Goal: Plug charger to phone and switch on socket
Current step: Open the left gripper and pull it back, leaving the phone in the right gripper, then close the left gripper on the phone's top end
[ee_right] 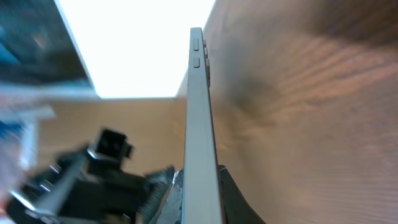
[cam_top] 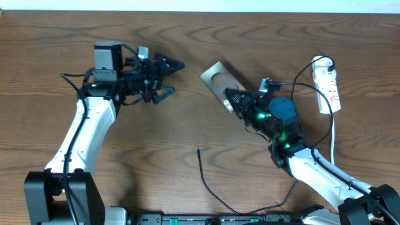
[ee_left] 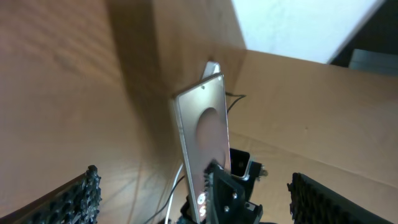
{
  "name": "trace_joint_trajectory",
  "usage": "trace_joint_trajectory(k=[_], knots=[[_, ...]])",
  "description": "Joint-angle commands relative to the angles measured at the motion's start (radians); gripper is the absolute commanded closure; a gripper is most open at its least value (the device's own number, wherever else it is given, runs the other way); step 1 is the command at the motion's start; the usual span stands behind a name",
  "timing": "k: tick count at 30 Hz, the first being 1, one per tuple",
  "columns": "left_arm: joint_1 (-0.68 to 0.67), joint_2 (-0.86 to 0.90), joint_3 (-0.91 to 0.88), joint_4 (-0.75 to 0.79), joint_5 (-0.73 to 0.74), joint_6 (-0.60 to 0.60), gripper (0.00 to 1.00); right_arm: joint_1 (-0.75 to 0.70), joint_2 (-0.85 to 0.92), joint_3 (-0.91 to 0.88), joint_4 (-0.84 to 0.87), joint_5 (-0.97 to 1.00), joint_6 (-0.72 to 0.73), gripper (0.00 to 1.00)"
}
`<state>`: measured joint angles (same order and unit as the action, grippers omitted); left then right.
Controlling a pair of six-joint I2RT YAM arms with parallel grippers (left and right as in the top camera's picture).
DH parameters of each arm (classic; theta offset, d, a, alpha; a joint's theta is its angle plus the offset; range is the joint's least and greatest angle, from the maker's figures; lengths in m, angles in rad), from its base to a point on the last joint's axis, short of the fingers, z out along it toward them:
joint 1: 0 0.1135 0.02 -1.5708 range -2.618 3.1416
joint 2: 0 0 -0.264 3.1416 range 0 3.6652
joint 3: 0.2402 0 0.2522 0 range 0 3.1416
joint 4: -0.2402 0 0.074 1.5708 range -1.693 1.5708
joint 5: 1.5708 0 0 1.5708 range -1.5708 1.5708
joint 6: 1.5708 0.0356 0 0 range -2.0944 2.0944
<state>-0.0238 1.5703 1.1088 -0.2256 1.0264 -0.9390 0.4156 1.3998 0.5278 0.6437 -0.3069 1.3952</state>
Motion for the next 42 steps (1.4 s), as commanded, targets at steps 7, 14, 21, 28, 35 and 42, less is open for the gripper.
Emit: trace_joint_trajectory(k=[7, 14, 21, 28, 35, 42], knots=[[0.005, -0.016, -0.083, 0.27, 0.003, -0.138, 0.07, 0.009, -0.006, 0.014, 0.068, 0.118, 0.323, 0.99], [0.005, -0.016, -0.213, 0.575, 0.0, -0.272, 0.07, 0.063, -0.006, 0.014, 0.096, 0.156, 0.355, 0.99], [0.005, -0.016, -0.343, 0.814, -0.011, -0.349, 0.07, 0.145, -0.005, 0.014, 0.109, 0.205, 0.354, 0.99], [-0.044, -0.016, -0.353, 0.819, -0.06, -0.407, 0.07, 0.21, -0.006, 0.014, 0.109, 0.221, 0.346, 0.99], [-0.153, -0.016, -0.353, 0.849, -0.177, -0.474, 0.07, 0.261, -0.005, 0.014, 0.143, 0.247, 0.343, 0.99], [-0.169, -0.016, -0.353, 0.864, -0.194, -0.496, 0.07, 0.267, -0.006, 0.014, 0.193, 0.248, 0.343, 0.99]])
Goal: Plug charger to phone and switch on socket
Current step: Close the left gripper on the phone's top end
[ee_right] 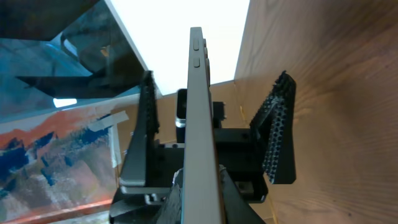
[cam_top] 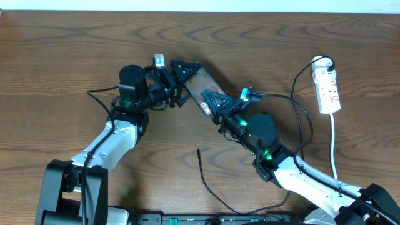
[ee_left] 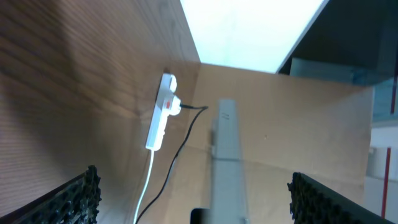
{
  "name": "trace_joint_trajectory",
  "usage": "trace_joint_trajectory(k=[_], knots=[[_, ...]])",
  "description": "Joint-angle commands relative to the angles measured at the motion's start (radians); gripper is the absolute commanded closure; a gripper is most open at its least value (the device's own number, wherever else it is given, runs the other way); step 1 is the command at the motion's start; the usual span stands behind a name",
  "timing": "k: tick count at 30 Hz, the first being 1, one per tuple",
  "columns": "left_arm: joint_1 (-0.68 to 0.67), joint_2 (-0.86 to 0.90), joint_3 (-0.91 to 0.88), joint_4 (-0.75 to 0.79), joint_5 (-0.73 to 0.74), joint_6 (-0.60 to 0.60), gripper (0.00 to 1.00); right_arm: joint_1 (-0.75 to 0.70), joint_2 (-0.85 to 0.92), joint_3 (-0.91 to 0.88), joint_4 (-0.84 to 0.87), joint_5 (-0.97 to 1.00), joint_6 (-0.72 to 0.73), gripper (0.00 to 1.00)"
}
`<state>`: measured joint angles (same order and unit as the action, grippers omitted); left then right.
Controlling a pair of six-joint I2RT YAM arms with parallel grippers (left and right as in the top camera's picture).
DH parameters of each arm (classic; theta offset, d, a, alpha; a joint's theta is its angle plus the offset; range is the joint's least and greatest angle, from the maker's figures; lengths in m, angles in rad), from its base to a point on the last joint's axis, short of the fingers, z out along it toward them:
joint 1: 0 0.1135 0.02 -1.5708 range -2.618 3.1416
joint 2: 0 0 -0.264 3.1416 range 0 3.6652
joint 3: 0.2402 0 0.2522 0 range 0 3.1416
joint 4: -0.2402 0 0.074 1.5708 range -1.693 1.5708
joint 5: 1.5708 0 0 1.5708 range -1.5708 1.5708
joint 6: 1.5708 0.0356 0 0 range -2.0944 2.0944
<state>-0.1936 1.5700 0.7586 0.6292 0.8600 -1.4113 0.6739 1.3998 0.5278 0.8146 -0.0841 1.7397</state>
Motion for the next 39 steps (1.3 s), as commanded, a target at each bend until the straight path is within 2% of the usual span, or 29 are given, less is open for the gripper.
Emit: trace_joint_trajectory(k=[1, 9, 14, 19, 24, 27, 28, 30, 32, 37, 39], knots=[[0.001, -0.015, -0.003, 0.016, -0.028, -0.024, 0.07, 0.009, -0.006, 0.014, 0.022, 0.025, -0.002, 0.99], [0.001, -0.015, -0.003, 0.074, -0.042, -0.054, 0.07, 0.036, -0.006, 0.014, 0.02, 0.044, -0.005, 0.99], [0.001, -0.015, -0.003, 0.074, -0.038, -0.054, 0.07, 0.049, -0.006, 0.014, 0.021, 0.056, 0.069, 0.98], [0.001, -0.015, -0.003, 0.074, -0.032, -0.054, 0.08, 0.055, -0.006, 0.014, 0.011, 0.055, 0.069, 0.98], [0.001, -0.015, -0.003, 0.076, -0.031, -0.054, 0.18, 0.059, -0.006, 0.014, 0.011, 0.056, 0.069, 0.99], [0.001, -0.015, -0.003, 0.076, -0.022, -0.053, 0.19, 0.059, -0.006, 0.014, 0.01, 0.056, 0.069, 0.99], [0.001, -0.015, -0.003, 0.076, -0.019, -0.053, 0.21, 0.059, -0.006, 0.014, 0.01, 0.056, 0.069, 0.99], [0.001, -0.015, -0.003, 0.076, -0.015, -0.053, 0.43, 0.059, -0.006, 0.014, 0.01, 0.055, 0.066, 0.99], [0.001, -0.015, -0.003, 0.076, -0.016, -0.053, 0.6, 0.059, -0.006, 0.014, 0.01, 0.056, 0.066, 0.99], [0.001, -0.015, -0.003, 0.076, -0.016, -0.046, 0.89, 0.059, -0.006, 0.014, 0.004, 0.056, 0.064, 0.99], [0.001, -0.015, -0.003, 0.076, -0.015, -0.036, 0.92, 0.06, -0.006, 0.014, 0.003, 0.055, 0.062, 0.99]])
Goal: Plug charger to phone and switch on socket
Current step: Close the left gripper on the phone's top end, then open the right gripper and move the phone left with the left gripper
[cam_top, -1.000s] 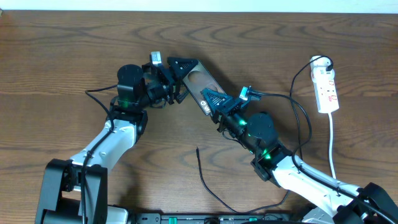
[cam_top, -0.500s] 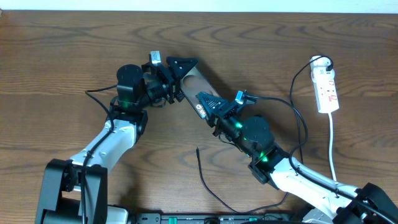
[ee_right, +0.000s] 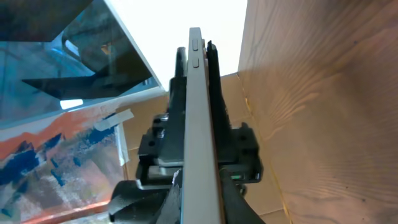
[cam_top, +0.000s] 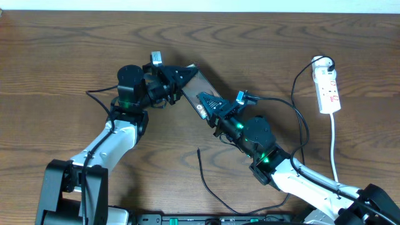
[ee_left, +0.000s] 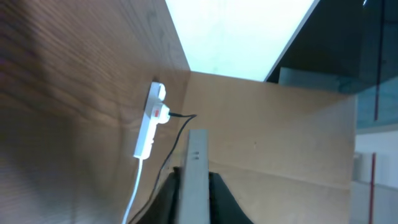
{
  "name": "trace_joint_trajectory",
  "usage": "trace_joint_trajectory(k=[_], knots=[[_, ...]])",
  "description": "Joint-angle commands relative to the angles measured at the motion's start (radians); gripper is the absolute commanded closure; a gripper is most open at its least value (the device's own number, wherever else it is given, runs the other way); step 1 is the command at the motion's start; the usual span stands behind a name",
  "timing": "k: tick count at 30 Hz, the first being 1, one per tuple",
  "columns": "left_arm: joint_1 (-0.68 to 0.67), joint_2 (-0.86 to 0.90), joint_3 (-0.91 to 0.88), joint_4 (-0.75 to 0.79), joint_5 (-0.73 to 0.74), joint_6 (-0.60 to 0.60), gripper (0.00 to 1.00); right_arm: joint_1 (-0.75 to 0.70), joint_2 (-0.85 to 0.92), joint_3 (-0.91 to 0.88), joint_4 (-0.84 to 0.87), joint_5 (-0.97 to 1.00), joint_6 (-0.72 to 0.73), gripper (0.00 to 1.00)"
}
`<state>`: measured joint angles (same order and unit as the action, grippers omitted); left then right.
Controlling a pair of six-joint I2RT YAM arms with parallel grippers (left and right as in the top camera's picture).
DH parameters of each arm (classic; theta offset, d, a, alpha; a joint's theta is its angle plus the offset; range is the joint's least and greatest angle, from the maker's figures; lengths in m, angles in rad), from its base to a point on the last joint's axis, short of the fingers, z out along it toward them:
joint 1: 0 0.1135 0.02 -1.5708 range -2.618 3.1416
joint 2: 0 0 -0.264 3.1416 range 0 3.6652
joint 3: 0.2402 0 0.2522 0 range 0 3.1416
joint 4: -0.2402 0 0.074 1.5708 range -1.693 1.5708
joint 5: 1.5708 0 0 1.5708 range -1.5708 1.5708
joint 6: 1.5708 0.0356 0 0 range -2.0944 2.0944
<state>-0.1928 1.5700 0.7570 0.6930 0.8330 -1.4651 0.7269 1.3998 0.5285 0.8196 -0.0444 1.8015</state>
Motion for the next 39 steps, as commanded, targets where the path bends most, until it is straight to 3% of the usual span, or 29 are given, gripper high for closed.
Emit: trace_joint_trajectory(k=[1, 14, 17, 20, 23, 31, 39], knots=[[0.0, -0.015, -0.002, 0.012, 0.012, 0.02, 0.92, 0.007, -0.006, 0.013, -0.002, 0.016, 0.0, 0.99], [0.0, -0.015, -0.002, 0.013, 0.016, 0.02, 0.93, 0.007, -0.006, 0.013, -0.007, 0.016, -0.001, 0.96], [0.001, -0.015, -0.002, 0.013, 0.02, 0.02, 0.92, 0.007, -0.006, 0.013, -0.008, 0.016, 0.0, 0.73], [0.006, -0.015, -0.002, 0.013, 0.023, 0.02, 0.93, 0.005, -0.006, 0.013, -0.008, 0.017, -0.001, 0.44], [0.022, -0.015, -0.002, 0.013, 0.043, 0.021, 0.93, 0.002, -0.006, 0.013, -0.007, 0.016, -0.012, 0.02], [0.143, -0.015, -0.002, 0.013, 0.152, 0.065, 0.93, -0.026, -0.006, 0.013, 0.001, -0.011, -0.064, 0.01], [0.396, -0.015, -0.002, 0.013, 0.434, 0.249, 0.92, -0.113, -0.006, 0.013, 0.056, -0.219, -0.433, 0.01]])
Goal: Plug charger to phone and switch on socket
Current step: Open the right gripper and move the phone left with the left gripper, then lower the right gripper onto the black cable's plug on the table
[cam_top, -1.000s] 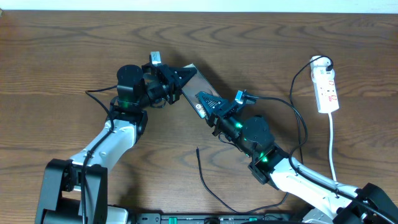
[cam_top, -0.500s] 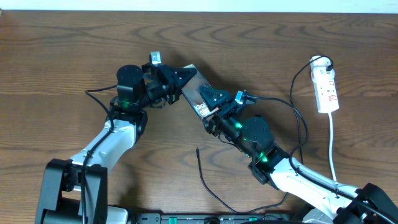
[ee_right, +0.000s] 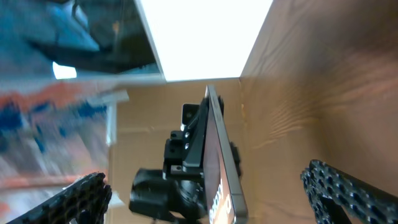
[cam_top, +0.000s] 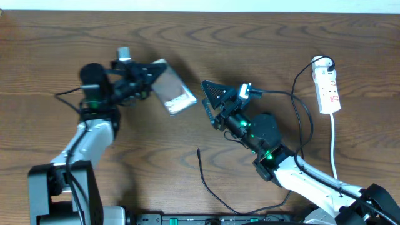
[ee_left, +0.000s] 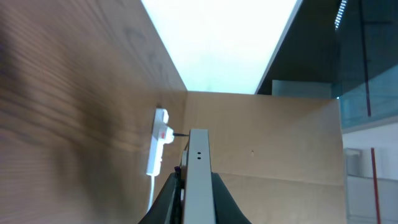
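Note:
The silver phone (cam_top: 172, 94) hangs above the table, left of centre, with my left gripper (cam_top: 149, 76) shut on its left end. In the left wrist view the phone (ee_left: 198, 171) stands edge-on between the two fingers (ee_left: 169, 196). My right gripper (cam_top: 207, 100) is open just right of the phone, holding nothing; in its own view the phone (ee_right: 221, 163) sits ahead between the spread fingertips (ee_right: 86, 194). The black charger cable's free end (cam_top: 199, 150) lies on the table below. The white socket strip (cam_top: 328, 82) lies at the far right.
The black cable (cam_top: 294, 94) runs from the plug at the strip's top end across my right arm and down to the table's front edge. The strip's white lead (cam_top: 333, 147) trails toward the front right. The socket strip (ee_left: 159, 144) shows far off in the left wrist view.
My right gripper has opened and let go of the phone. My left gripper, still shut on the phone, now holds it further left, apart from the right fingers.
My right gripper held the phone up at centre while the left gripper was open at the left. Then the left jaws stood open around the phone's far end, then shut on it with both holding. Now only the left holds it.

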{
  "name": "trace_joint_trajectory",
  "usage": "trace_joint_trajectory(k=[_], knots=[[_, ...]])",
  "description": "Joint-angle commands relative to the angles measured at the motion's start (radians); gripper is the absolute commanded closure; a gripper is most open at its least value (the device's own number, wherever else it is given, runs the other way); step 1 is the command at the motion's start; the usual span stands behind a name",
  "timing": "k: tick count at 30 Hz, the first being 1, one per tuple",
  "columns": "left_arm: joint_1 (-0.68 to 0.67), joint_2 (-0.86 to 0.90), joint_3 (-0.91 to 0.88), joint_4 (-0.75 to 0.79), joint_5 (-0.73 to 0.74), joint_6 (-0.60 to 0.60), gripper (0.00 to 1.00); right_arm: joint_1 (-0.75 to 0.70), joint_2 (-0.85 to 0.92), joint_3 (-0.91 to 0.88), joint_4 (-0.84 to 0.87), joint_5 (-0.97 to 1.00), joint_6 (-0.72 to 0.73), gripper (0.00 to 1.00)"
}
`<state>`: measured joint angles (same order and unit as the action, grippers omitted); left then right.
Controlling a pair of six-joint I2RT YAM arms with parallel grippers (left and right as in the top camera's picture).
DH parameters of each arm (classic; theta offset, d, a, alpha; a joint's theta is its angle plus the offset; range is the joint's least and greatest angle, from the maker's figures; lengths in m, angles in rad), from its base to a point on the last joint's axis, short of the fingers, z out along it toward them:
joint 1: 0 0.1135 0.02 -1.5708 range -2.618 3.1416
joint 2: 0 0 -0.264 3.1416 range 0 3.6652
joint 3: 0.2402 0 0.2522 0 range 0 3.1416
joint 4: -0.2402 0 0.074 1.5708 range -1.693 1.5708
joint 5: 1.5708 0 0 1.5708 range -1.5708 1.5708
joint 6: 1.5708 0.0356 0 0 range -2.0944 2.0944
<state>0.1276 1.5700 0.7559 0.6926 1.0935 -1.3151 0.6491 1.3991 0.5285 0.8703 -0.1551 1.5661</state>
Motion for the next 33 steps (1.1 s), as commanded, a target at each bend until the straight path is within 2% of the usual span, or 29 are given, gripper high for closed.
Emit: trace_joint_trajectory(k=[1, 5, 8, 10, 12, 16, 24, 29, 33], knots=[[0.109, -0.015, 0.0, 0.014, 0.209, 0.123, 0.92, -0.048, -0.005, 0.013, 0.005, -0.133, -0.227, 0.01], [0.217, -0.015, 0.0, 0.02, 0.327, 0.212, 0.92, -0.111, -0.005, 0.019, -0.019, -0.25, -0.308, 0.01], [0.262, -0.015, 0.0, 0.06, 0.383, 0.243, 0.92, -0.15, -0.005, 0.069, -0.167, -0.321, -0.366, 0.01], [0.271, -0.015, 0.0, 0.099, 0.404, 0.247, 0.93, -0.158, -0.005, 0.13, -0.324, -0.347, -0.434, 0.01], [0.27, -0.015, 0.0, 0.159, 0.417, 0.246, 0.93, -0.154, -0.005, 0.238, -0.581, -0.352, -0.549, 0.01], [0.27, -0.015, 0.0, 0.179, 0.418, 0.26, 0.92, -0.143, -0.005, 0.391, -0.924, -0.332, -0.714, 0.01], [0.27, -0.015, 0.0, 0.178, 0.468, 0.306, 0.92, -0.055, -0.003, 0.456, -1.386, -0.187, -0.881, 0.01], [0.27, -0.015, 0.0, 0.177, 0.47, 0.306, 0.93, 0.037, -0.003, 0.455, -1.479, -0.128, -0.909, 0.01], [0.27, -0.015, 0.0, 0.177, 0.478, 0.306, 0.93, 0.101, -0.003, 0.455, -1.474, -0.154, -0.844, 0.01]])
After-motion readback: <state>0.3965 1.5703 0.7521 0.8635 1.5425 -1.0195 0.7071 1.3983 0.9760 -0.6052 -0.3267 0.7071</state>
